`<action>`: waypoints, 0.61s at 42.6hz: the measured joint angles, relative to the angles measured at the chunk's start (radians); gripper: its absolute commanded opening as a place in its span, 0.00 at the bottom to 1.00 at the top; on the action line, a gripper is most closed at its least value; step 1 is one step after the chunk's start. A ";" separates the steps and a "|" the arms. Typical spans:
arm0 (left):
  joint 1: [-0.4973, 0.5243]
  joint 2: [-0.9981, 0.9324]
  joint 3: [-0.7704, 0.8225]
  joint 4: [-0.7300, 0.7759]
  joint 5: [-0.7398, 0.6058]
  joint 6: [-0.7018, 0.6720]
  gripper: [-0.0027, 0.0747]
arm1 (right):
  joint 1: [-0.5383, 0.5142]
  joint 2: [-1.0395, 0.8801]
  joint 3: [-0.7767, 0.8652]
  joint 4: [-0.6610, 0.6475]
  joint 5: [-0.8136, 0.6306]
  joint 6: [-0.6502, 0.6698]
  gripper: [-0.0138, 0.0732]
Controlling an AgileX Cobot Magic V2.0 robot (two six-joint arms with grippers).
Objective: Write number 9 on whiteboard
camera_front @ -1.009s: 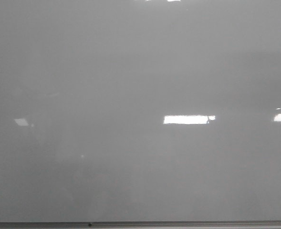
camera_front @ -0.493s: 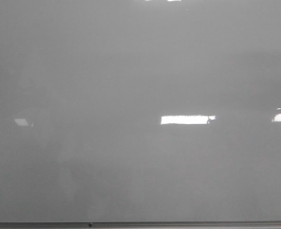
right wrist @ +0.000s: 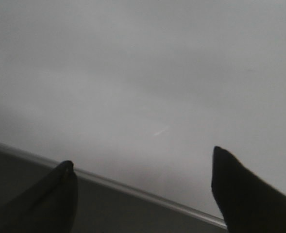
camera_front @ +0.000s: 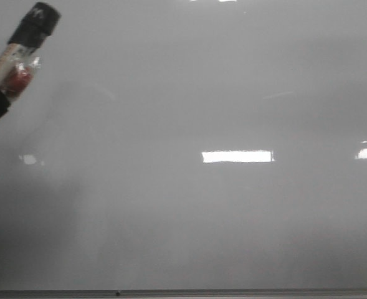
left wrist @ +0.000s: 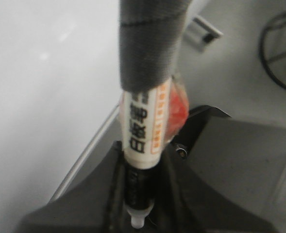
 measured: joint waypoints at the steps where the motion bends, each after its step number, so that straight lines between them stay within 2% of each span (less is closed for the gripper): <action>1: -0.025 0.000 0.000 -0.018 0.019 0.058 0.01 | 0.025 0.024 -0.028 0.034 0.026 -0.045 0.84; 5: -0.099 0.000 0.000 -0.043 0.070 0.170 0.01 | 0.110 0.099 -0.125 0.131 0.144 -0.179 0.84; 12: -0.184 -0.002 0.000 -0.052 0.080 0.214 0.01 | 0.277 0.256 -0.274 0.242 0.299 -0.322 0.84; 17: -0.201 -0.002 0.000 -0.052 0.083 0.220 0.01 | 0.410 0.362 -0.357 0.262 0.315 -0.358 0.84; 26: -0.204 -0.002 0.000 -0.052 0.083 0.224 0.01 | 0.569 0.580 -0.509 0.270 0.297 -0.391 0.84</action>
